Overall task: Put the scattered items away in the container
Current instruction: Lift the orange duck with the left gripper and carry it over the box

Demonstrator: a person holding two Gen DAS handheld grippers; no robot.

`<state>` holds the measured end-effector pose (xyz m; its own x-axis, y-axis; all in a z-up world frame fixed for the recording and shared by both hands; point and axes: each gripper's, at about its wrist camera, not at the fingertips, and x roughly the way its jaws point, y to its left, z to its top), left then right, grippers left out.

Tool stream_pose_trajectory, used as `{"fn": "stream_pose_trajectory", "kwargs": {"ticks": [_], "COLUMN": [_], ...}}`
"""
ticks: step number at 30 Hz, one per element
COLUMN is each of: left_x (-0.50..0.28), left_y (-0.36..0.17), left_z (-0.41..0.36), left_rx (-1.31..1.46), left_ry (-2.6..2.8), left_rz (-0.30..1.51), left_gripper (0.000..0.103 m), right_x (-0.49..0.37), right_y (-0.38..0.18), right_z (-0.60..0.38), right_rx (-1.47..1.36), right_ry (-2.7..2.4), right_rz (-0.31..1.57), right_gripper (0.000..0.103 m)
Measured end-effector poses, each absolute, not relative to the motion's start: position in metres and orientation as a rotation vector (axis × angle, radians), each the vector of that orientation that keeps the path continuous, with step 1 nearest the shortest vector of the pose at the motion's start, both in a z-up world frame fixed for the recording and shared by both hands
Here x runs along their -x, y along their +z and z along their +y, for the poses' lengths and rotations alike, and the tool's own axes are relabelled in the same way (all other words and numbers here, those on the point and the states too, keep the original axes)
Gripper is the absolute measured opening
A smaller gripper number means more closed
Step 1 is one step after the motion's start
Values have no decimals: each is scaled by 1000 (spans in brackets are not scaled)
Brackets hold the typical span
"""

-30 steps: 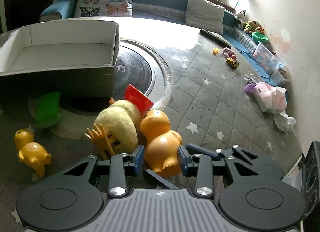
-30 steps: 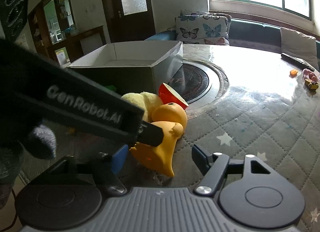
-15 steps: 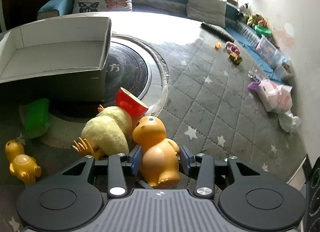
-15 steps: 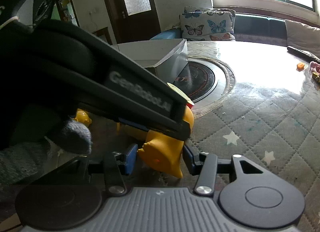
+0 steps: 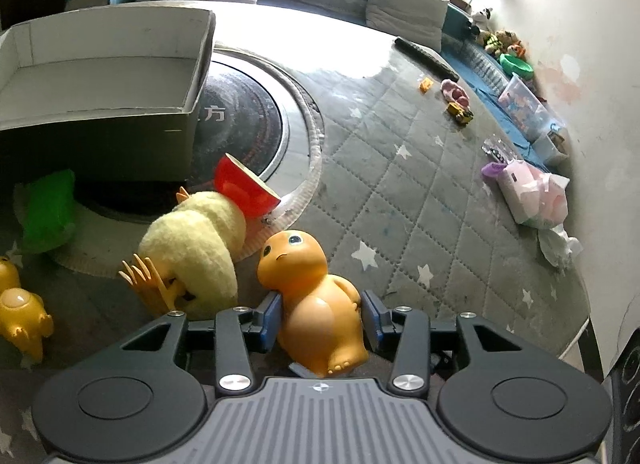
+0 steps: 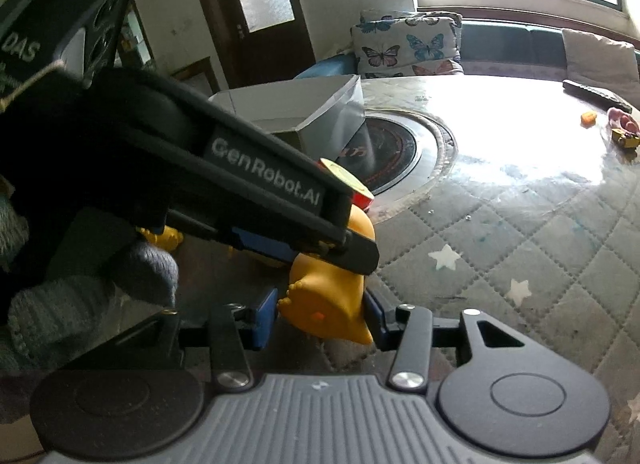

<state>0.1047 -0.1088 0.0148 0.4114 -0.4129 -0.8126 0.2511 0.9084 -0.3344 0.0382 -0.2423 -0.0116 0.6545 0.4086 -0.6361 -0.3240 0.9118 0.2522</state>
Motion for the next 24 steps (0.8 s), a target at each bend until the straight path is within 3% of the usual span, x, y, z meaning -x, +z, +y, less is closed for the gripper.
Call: {"fn": "stream_pose_trajectory", "kwargs": {"ticks": [8, 24], "left_x": [-112, -101], "left_y": [7, 27], "left_z": [-102, -87], "left_rx": [237, 284], "left_ry": [-424, -431], "left_rz": [1109, 1063], "left_gripper": [50, 48], "right_x": [-43, -46], "right_y": [-12, 6], "right_z": [-243, -235], "right_rx": [-143, -118], "right_ry": [398, 395], "right_rz": [764, 711], "right_gripper": [45, 44]}}
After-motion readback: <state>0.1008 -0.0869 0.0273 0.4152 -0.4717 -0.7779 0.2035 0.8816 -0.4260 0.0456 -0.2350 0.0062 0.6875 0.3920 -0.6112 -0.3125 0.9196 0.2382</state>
